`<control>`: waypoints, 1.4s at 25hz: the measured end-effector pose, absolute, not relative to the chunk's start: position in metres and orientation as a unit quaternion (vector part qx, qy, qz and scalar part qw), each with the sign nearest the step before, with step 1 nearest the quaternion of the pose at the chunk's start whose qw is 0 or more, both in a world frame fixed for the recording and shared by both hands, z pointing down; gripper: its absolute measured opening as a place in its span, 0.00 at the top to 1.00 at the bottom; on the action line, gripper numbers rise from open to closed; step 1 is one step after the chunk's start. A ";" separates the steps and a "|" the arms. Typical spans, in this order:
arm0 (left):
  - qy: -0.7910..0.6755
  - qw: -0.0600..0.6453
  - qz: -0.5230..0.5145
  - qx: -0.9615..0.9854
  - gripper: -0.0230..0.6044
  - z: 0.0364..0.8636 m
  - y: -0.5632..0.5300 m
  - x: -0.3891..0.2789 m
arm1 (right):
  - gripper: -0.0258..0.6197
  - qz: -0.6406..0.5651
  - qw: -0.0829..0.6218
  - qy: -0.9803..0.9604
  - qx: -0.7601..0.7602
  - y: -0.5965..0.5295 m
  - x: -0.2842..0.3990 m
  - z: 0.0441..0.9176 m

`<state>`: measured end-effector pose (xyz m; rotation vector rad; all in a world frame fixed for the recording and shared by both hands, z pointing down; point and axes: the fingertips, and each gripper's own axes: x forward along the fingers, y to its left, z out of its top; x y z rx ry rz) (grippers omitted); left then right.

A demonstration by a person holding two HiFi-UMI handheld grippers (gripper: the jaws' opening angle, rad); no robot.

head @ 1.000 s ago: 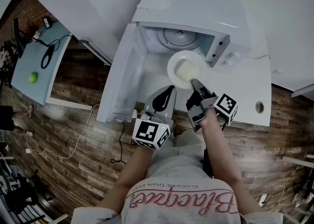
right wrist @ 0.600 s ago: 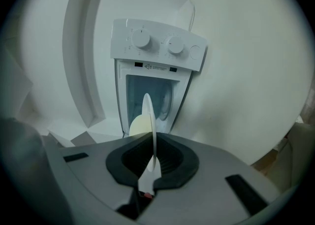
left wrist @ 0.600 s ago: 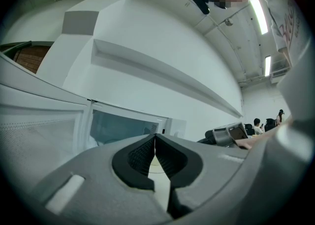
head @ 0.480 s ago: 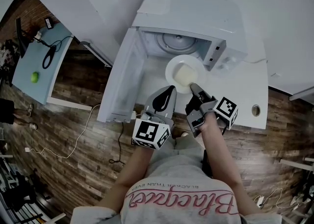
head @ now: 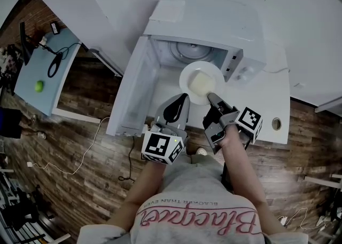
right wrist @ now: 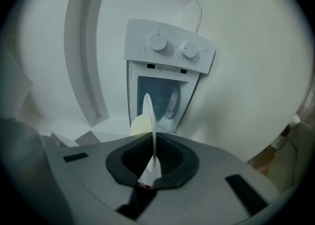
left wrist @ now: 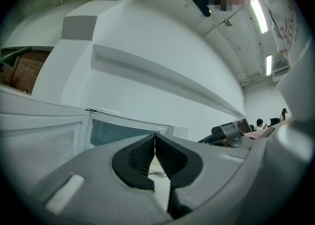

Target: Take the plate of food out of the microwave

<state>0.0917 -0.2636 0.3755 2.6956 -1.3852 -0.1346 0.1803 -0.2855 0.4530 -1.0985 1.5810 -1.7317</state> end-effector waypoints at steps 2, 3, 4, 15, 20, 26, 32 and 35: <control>-0.457 0.051 -0.049 0.887 0.95 0.370 -0.264 0.093 | 0.93 -0.644 0.269 0.588 -0.409 -0.285 0.183 0.446; -0.458 0.050 -0.052 0.886 0.95 0.368 -0.265 0.093 | 0.93 -0.643 0.268 0.589 -0.409 -0.284 0.184 0.442; -0.459 0.049 -0.054 0.886 0.95 0.365 -0.265 0.094 | 0.93 -0.642 0.266 0.591 -0.409 -0.284 0.186 0.439; -0.457 0.032 -0.078 0.885 0.95 0.336 -0.269 0.099 | 0.93 -0.618 0.298 0.583 -0.435 -0.280 0.203 0.418; -0.464 0.026 -0.075 0.882 0.95 0.329 -0.273 0.104 | 0.93 -0.582 0.327 0.589 -0.455 -0.283 0.208 0.406; -0.464 0.025 -0.077 0.882 0.95 0.323 -0.277 0.110 | 0.93 -0.561 0.379 0.559 -0.479 -0.284 0.218 0.402; -0.465 0.024 -0.079 0.881 0.95 0.318 -0.280 0.110 | 0.93 -0.560 0.395 0.556 -0.470 -0.284 0.212 0.395; -0.466 0.024 -0.083 0.881 0.95 0.317 -0.281 0.109 | 0.93 -0.551 0.389 0.570 -0.469 -0.287 0.208 0.389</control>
